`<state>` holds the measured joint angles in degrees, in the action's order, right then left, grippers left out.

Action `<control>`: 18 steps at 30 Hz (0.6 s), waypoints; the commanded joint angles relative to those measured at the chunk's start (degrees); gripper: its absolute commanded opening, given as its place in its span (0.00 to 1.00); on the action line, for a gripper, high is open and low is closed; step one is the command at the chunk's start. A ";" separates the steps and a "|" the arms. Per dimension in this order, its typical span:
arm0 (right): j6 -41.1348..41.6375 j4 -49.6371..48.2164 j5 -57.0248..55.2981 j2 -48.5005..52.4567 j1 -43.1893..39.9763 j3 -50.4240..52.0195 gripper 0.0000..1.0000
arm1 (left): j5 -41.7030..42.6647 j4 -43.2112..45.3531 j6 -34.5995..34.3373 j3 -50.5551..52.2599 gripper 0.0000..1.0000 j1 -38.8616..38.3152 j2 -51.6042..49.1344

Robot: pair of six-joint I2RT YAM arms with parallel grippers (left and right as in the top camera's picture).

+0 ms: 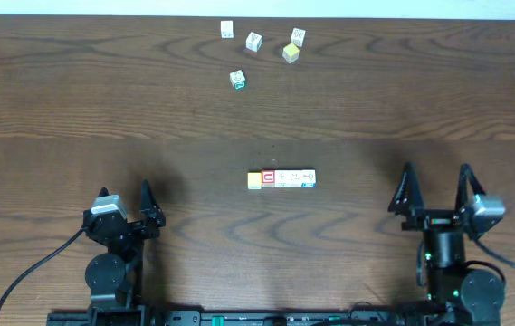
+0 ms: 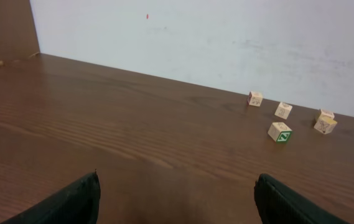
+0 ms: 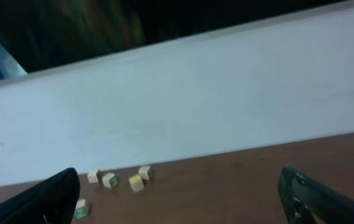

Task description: Lift 5 blocks

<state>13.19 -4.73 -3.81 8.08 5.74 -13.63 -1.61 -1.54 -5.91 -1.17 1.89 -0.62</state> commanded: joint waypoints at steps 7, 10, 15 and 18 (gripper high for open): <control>0.46 -4.50 1.55 -7.87 -4.09 8.26 0.99 | -0.33 -2.60 0.55 0.94 0.80 0.35 0.39; 0.46 -5.40 1.55 -7.80 -5.07 9.75 0.99 | -0.33 -2.60 0.55 0.94 0.80 0.35 0.39; -0.26 -5.09 1.44 -7.80 -5.11 11.39 0.99 | -0.33 -2.60 0.55 0.94 0.80 0.35 0.39; -1.14 -3.98 0.92 -7.80 -5.14 13.35 0.99 | -0.33 -2.60 0.55 0.94 0.80 0.35 0.39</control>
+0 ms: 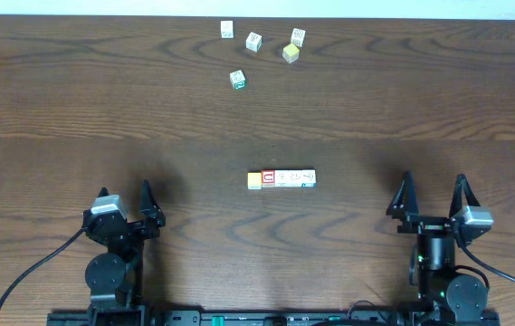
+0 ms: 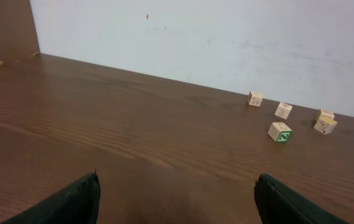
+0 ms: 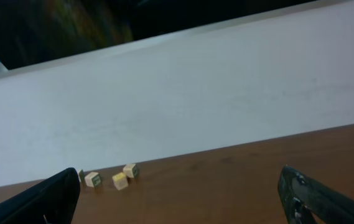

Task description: Lift 5 blocks

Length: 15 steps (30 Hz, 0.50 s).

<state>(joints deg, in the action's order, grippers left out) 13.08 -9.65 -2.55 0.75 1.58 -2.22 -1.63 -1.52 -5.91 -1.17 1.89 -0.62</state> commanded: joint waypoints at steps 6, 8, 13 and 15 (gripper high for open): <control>-1.16 12.15 -0.59 -0.48 -1.18 1.90 0.99 | -0.31 -2.62 0.55 0.94 0.80 0.35 0.39; -1.90 13.77 -0.42 -0.48 -1.20 1.90 0.99 | -0.31 -2.62 0.55 0.94 0.80 0.35 0.39; -6.21 13.94 -0.02 -0.48 -1.38 1.90 0.99 | -0.31 -2.62 0.55 0.94 0.80 0.35 0.39; -6.99 14.10 0.76 -0.48 -1.60 1.90 0.99 | -0.31 -2.62 0.55 0.94 0.80 0.35 0.39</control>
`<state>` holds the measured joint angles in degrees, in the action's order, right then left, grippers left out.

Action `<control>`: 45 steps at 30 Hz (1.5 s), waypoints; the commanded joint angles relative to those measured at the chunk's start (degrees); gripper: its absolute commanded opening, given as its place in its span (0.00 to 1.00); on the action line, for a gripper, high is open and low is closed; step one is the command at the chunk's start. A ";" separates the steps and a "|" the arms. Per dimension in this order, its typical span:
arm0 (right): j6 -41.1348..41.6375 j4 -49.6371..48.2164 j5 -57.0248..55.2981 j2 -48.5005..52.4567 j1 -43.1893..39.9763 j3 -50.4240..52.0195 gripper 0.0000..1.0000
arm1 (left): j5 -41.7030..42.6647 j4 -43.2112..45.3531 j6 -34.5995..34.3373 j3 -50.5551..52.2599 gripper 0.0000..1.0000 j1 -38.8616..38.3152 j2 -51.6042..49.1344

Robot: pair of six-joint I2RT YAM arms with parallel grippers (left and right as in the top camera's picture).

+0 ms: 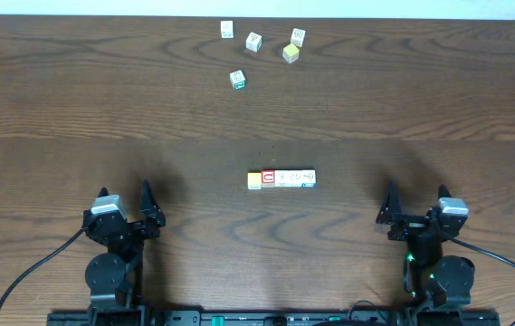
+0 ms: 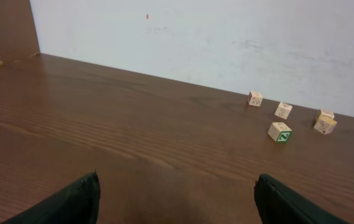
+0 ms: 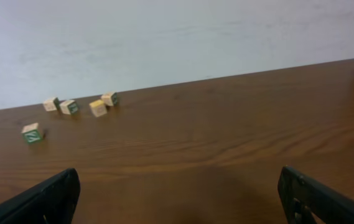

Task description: Lift 5 blocks

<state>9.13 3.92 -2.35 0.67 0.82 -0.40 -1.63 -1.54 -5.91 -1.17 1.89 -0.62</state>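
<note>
A short row of blocks (image 1: pixel 281 179) lies side by side at the table's middle, yellow at its left end, blue at its right. Five loose blocks sit far back: a green-marked one (image 1: pixel 237 80) (image 2: pixel 279 132) (image 3: pixel 32 132), a yellow one (image 1: pixel 290 53) (image 3: pixel 97 108), and three pale ones (image 1: pixel 227 29) (image 1: pixel 253 41) (image 1: pixel 298 36). My left gripper (image 1: pixel 124 192) (image 2: pixel 177 190) rests open near the front left, holding nothing. My right gripper (image 1: pixel 415 195) (image 3: pixel 177 190) stands open near the front right, also holding nothing. The row does not show in either wrist view.
The dark wood table (image 1: pixel 76 109) ends at a white wall (image 2: pixel 226 37) just behind the loose blocks. Both arm bases and their cables sit along the front edge (image 1: pixel 257 317).
My right gripper has drawn back toward the front edge and tipped down, so its camera now looks level across the table. The left arm and all blocks are unchanged.
At first my right gripper stood further out with its camera tilted up at the wall. Then it was closer to its base, still looking high. Now it is at the front, level with the table, open. The left gripper stayed open and still throughout.
</note>
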 commanded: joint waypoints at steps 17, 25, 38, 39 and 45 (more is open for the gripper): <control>-7.69 0.59 0.98 -0.39 -3.02 0.09 0.99 | -0.31 -2.60 0.55 0.94 0.80 0.35 0.39; -7.69 0.35 0.74 -0.37 -3.04 0.09 0.99 | -0.31 -2.58 0.55 0.94 0.80 0.35 0.39; -7.69 0.33 0.74 -0.28 -3.04 0.09 0.99 | -0.31 -2.58 0.55 0.94 0.80 0.35 0.39; -7.69 0.33 0.74 -0.28 -3.04 0.09 0.99 | -0.31 -2.58 0.55 0.94 0.80 0.35 0.39; -7.69 0.33 0.74 -0.28 -3.02 0.09 0.99 | -0.31 -2.58 0.55 0.94 0.80 0.35 0.39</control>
